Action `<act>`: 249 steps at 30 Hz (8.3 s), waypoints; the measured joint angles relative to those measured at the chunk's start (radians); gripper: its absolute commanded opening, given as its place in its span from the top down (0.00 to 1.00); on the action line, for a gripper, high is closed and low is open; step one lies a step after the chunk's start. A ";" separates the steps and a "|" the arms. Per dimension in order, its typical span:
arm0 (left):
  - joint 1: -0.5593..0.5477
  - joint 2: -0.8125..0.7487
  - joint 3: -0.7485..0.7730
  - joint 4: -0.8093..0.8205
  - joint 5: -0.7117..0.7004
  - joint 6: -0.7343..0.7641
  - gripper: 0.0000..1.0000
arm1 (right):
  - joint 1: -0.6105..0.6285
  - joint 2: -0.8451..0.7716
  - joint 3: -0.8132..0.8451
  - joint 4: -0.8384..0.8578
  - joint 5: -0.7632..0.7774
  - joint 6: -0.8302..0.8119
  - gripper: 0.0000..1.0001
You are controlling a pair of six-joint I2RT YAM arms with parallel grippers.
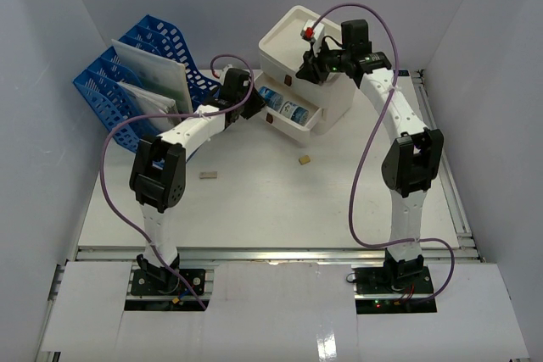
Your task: Organize the desk
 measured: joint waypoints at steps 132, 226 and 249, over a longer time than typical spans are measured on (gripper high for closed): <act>0.014 0.309 -0.014 0.855 0.370 0.166 0.69 | -0.062 0.086 0.122 -0.012 -0.022 0.138 0.49; 0.057 0.144 -0.322 1.116 0.357 0.054 0.51 | -0.017 0.029 0.039 0.030 0.228 -0.047 0.71; 0.063 -0.209 -0.606 1.025 0.428 0.289 0.46 | -0.025 0.042 0.071 -0.025 0.146 -0.107 0.80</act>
